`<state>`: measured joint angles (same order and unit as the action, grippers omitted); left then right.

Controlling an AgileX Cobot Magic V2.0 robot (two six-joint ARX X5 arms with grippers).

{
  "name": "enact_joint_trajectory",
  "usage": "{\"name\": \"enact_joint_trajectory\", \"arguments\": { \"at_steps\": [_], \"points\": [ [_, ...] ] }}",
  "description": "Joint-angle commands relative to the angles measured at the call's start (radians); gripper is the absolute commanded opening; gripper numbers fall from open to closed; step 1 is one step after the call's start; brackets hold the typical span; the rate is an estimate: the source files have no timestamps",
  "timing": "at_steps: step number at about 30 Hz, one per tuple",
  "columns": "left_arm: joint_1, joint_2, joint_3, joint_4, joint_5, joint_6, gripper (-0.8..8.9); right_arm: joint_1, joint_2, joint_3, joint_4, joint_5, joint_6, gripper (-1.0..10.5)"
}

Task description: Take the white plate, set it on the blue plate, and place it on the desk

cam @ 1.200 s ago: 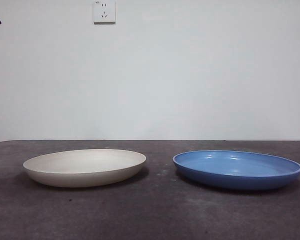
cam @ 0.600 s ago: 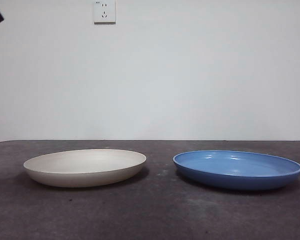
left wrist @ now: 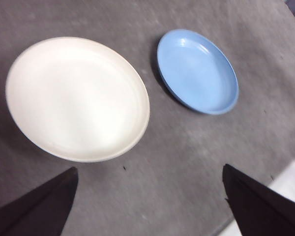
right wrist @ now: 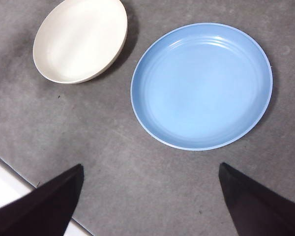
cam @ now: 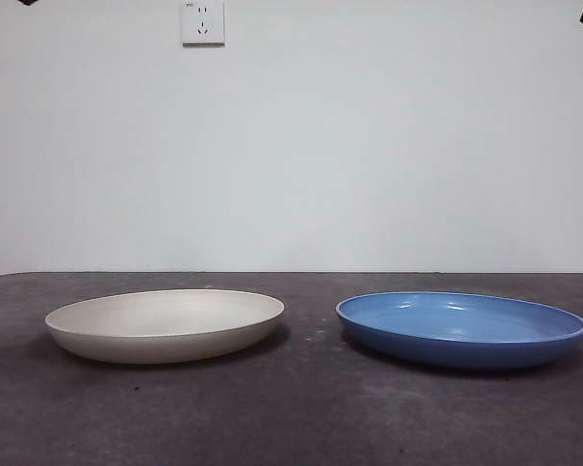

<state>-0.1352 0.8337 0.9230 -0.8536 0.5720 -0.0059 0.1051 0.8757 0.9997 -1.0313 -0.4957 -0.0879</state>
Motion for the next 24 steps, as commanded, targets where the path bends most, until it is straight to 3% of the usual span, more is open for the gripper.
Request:
{"name": "enact_joint_trajectory", "arguments": {
  "at_steps": [1,14,24],
  "points": [
    [-0.003,0.024,0.021,0.048,-0.042,-0.051,4.77,0.004,0.005,0.021,0.006,-0.002,0.01,4.4],
    [-0.026,0.323,0.182,0.093,-0.241,-0.084,4.68,0.004,0.005,0.021,0.013,-0.002,0.01,4.4],
    [-0.036,0.616,0.296,0.096,-0.314,-0.061,4.67,0.004,0.005,0.021,0.013,-0.002,0.01,4.4]
  ]
}}
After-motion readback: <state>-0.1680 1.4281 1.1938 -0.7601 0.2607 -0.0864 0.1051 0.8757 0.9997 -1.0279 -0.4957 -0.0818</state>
